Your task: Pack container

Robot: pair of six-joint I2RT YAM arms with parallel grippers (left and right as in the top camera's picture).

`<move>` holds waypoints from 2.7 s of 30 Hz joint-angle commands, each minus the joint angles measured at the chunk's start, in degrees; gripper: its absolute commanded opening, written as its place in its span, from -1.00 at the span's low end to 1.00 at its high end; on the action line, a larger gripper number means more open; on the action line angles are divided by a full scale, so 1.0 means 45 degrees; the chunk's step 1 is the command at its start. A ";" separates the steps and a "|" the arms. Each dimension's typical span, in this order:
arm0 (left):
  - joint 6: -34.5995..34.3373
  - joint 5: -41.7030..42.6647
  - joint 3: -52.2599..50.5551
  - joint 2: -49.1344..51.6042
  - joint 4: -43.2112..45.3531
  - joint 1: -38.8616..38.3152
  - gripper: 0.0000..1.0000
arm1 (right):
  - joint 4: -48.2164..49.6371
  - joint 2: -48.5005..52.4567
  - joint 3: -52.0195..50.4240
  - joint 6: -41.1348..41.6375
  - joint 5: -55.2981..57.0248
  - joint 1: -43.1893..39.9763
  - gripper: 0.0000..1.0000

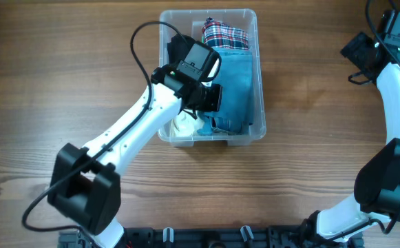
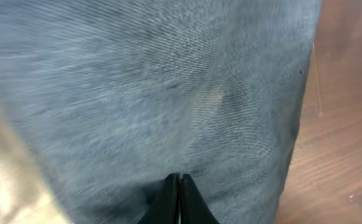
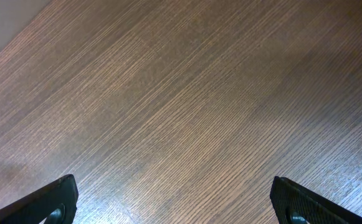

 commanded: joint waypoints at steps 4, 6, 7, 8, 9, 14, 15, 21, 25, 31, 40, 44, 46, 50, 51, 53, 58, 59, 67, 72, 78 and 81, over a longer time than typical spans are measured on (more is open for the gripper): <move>0.0141 -0.3104 0.0393 -0.1666 0.3138 0.0087 -0.92 | 0.0034 0.0155 -0.0010 0.0189 0.0078 0.0053 1.00; 0.0282 -0.3104 0.0393 -0.1316 0.4182 0.0151 -0.92 | 0.0039 0.0155 -0.0010 0.0189 0.0078 0.0053 0.99; 0.0325 -0.3104 0.0393 -0.1064 0.4595 0.0175 -0.92 | 0.0039 0.0155 -0.0010 0.0189 0.0078 0.0053 1.00; 0.0321 -0.3099 0.0393 -0.0840 0.4818 0.0194 -0.92 | 0.0039 0.0155 -0.0010 0.0189 0.0078 0.0053 0.99; 0.0321 -0.3104 0.0393 -0.0559 0.4969 0.0219 -0.92 | 0.0039 0.0155 -0.0010 0.0189 0.0083 0.0053 1.00; 0.0311 -0.3099 0.0393 0.1146 0.5275 0.0457 -0.92 | 0.0039 0.0155 -0.0010 0.0189 0.0078 0.0053 1.00; 0.0316 -0.3104 0.0393 0.1379 0.5343 0.0471 -0.92 | 0.0039 0.0155 -0.0010 0.0194 0.0078 0.0053 1.00; 0.0316 -0.3109 0.0393 0.2516 0.5469 0.0811 -0.90 | 0.0034 0.0155 -0.0010 0.0189 0.0078 0.0053 1.00; 0.0321 -0.3109 0.0393 0.1860 0.5221 0.1103 -0.76 | 0.0034 0.0155 -0.0010 0.0189 0.0083 0.0063 0.99; 0.0296 -0.3050 0.0393 -0.1569 0.3434 0.1132 0.99 | 0.0039 0.0155 -0.0010 0.0189 0.0078 0.0068 0.99; 0.0262 -0.3055 0.0393 -0.3730 0.0573 0.1137 1.00 | 0.0039 0.0155 -0.0010 0.0189 0.0083 0.0068 1.00; 0.0262 -0.3055 0.0393 -0.3701 0.0427 0.1132 0.99 | 0.0039 0.0155 -0.0010 0.0189 0.0078 0.0068 1.00; 0.0257 -0.3045 0.0393 -0.3706 0.0165 0.1132 1.00 | 0.0039 0.0155 -0.0010 0.0189 0.0078 0.0068 0.99; 0.0578 -0.2438 0.0389 -0.3696 0.0078 0.1132 1.00 | 0.0039 0.0155 -0.0010 0.0189 0.0083 0.0068 1.00; 0.1049 -0.2132 0.0389 -0.3643 0.0073 0.1132 0.99 | 0.0039 0.0155 -0.0010 0.0185 0.0078 0.0063 0.99; 0.1855 -0.1603 0.0389 -0.3541 0.0058 0.1132 1.00 | 0.0039 0.0155 -0.0010 0.0194 0.0078 0.0068 0.99; 0.2084 -0.1404 -0.0219 -0.3376 0.0039 0.1132 1.00 | 0.0034 0.0155 -0.0010 0.0189 0.0078 0.0068 0.99; 0.2084 -0.1404 -0.0423 -0.3376 0.0049 0.1137 1.00 | 0.0039 0.0155 -0.0010 0.0189 0.0078 0.0068 0.99; 0.2647 -0.1263 -0.3429 -0.5275 0.2205 0.1224 1.00 | 0.0039 0.0155 -0.0010 0.0189 0.0083 0.0068 0.99; 0.2642 -0.0228 -0.7082 -0.7868 0.4313 0.2089 0.99 | 0.0039 0.0155 -0.0010 0.0189 0.0078 0.0068 0.99; 0.2637 0.1117 -1.1521 -1.1851 0.7072 0.3988 1.00 | 0.0039 0.0155 -0.0010 0.0189 0.0078 0.0068 0.99; 0.2579 0.1598 -1.3425 -1.3877 0.8412 0.4804 0.99 | 0.0039 0.0155 -0.0010 0.0194 0.0078 0.0068 0.99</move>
